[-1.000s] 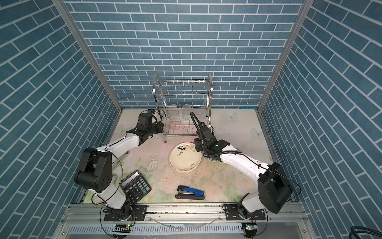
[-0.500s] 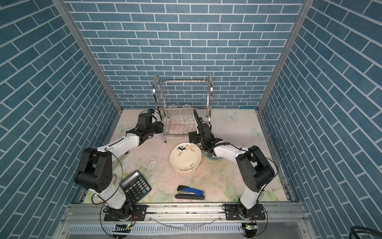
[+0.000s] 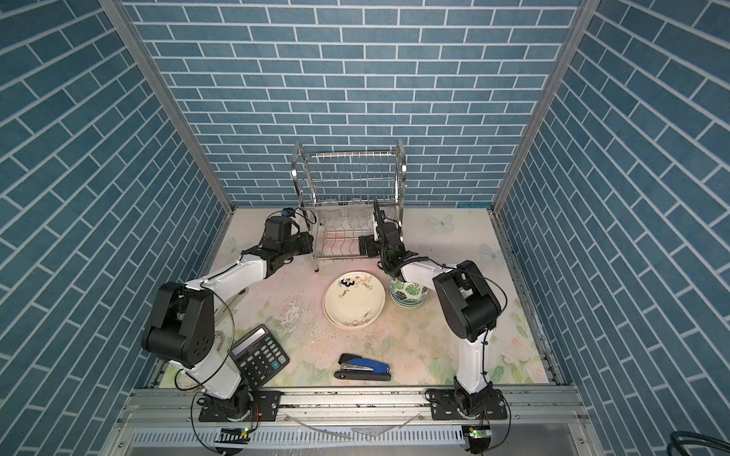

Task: Unload the mixed dishes from the dish rack
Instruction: 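Move the right gripper down over the clear cups in the rack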

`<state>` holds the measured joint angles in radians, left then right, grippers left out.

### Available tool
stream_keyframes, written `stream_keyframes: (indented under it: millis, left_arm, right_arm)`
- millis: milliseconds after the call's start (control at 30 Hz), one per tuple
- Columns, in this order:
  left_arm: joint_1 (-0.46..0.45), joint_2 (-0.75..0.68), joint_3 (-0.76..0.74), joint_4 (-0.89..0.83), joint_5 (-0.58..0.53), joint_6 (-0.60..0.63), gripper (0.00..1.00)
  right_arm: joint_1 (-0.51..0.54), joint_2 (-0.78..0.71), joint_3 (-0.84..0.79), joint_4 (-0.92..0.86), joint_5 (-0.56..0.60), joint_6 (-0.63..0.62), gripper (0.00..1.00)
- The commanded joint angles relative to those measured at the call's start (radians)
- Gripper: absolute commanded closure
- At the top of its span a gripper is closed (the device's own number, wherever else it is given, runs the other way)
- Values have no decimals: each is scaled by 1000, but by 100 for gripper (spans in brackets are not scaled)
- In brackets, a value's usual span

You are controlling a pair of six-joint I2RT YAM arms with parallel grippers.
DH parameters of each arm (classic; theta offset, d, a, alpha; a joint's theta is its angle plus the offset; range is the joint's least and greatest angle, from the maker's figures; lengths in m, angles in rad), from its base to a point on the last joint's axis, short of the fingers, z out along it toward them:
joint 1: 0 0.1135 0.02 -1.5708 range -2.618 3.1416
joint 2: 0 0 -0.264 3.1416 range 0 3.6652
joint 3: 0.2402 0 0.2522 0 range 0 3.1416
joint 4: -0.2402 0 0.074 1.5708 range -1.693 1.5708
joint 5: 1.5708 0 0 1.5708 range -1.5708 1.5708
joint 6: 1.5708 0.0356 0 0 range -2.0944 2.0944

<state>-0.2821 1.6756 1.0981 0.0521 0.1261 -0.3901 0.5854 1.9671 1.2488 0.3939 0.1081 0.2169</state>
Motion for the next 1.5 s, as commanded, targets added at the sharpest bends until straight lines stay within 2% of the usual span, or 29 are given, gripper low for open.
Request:
stream_keyframes:
  millis: [0, 567, 733, 1133, 1367, 1467]
  left_arm:
    - [-5, 3, -38, -96, 15, 6, 100]
    - [-5, 8, -27, -115, 0, 23, 100]
    - [-5, 16, -24, -112, 3, 22, 100]
    - [-5, 15, -29, -113, 1, 31, 100]
    - [-5, 15, -29, -113, 3, 36, 100]
    - [-5, 15, -29, -112, 1, 37, 100]
  right_arm:
    - [-40, 57, 93, 16, 42, -66, 1]
    - [-44, 201, 269, 33, 290, -131, 1]
    - [-50, 259, 321, 32, 324, -140, 1]
    - [-58, 384, 501, -32, 339, -162, 1]
    - [-69, 425, 564, -69, 233, -171, 1]
    - [-73, 438, 597, -101, 230, -171, 1]
